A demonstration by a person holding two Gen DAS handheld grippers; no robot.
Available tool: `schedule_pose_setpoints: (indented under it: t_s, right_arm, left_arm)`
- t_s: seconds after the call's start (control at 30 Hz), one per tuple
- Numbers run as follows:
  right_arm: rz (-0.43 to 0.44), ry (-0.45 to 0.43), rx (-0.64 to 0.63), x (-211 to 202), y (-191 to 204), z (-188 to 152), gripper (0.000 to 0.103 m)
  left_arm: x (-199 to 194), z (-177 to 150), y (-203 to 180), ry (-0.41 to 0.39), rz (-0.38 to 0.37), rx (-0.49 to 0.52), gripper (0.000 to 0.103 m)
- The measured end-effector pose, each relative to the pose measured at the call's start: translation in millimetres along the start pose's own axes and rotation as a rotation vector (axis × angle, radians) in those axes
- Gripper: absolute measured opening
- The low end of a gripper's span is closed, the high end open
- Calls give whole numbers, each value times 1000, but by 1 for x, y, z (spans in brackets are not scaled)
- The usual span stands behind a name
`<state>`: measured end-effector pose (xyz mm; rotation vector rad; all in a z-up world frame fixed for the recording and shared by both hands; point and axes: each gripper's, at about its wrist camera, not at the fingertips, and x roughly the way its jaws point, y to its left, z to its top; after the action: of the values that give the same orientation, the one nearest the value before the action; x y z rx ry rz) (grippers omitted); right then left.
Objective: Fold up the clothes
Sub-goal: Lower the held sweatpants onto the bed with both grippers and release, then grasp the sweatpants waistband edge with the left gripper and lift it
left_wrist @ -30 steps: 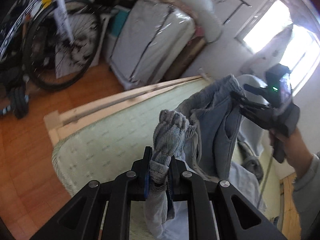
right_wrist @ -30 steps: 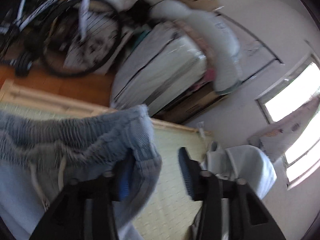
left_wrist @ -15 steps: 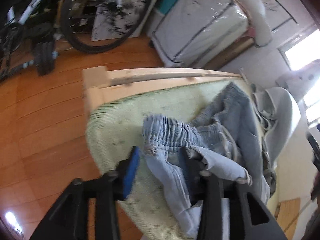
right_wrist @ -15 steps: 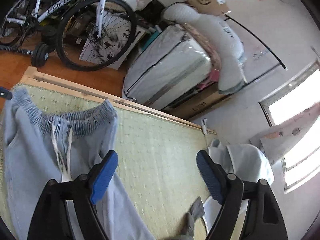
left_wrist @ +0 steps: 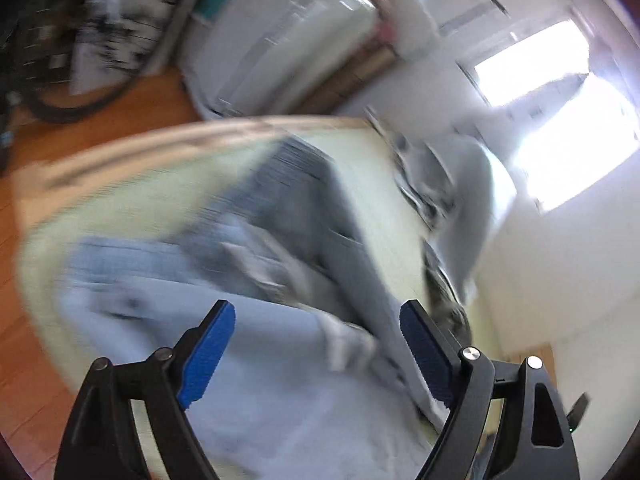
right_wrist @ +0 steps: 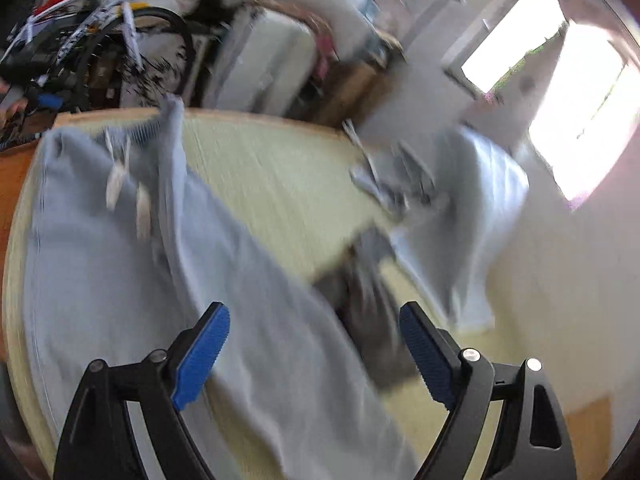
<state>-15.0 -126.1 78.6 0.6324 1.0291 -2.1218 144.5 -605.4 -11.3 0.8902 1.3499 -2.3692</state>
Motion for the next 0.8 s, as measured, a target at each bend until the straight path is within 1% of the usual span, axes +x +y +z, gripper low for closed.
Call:
schedule_pose_setpoints:
  t_s: [0.1,0.2,0.23,0.27,0.37,0.43,0.53,0.63,0.67,0.77,0.8]
  right_arm:
    - [-16,74,48,-4,-23,-65,90]
    - [-19,127,114,-8,-41,-117,89]
    - [-29,148,144,-10,-50,-139,89]
    - [-32,156,162,-11,-56,-150,89]
    - [-46,179,237,-19,-75,-194,89]
    - [-51,193,272,-23,-84,-216,90]
    - [-63,208,272,-22,-90,-241,89]
    - [-67,219,226,-17,-88,-262,89]
    - [-71,224,203,-15,-87,-268,89]
    - [-77,232,134,-6,-82,-285,89]
    - [-66,230,120,-3,-82,-290,89]
  left_arm:
    - [51,0,-44,74,-16,35,88]
    - [109,3,-72,177,-6,-19,88]
    - [123,4,-77,193,4,-40,88]
    - [137,5,-82,208,15,-59,87]
    - [169,7,-100,220,107,-56,88]
    - [188,8,-110,225,187,-44,88]
    - [212,7,-117,235,303,-46,87]
    - [225,5,-123,236,352,-53,87]
    - [227,4,-125,232,363,-55,85]
    - [230,3,-131,213,399,-63,69]
    - [229,2,-132,203,412,-66,66]
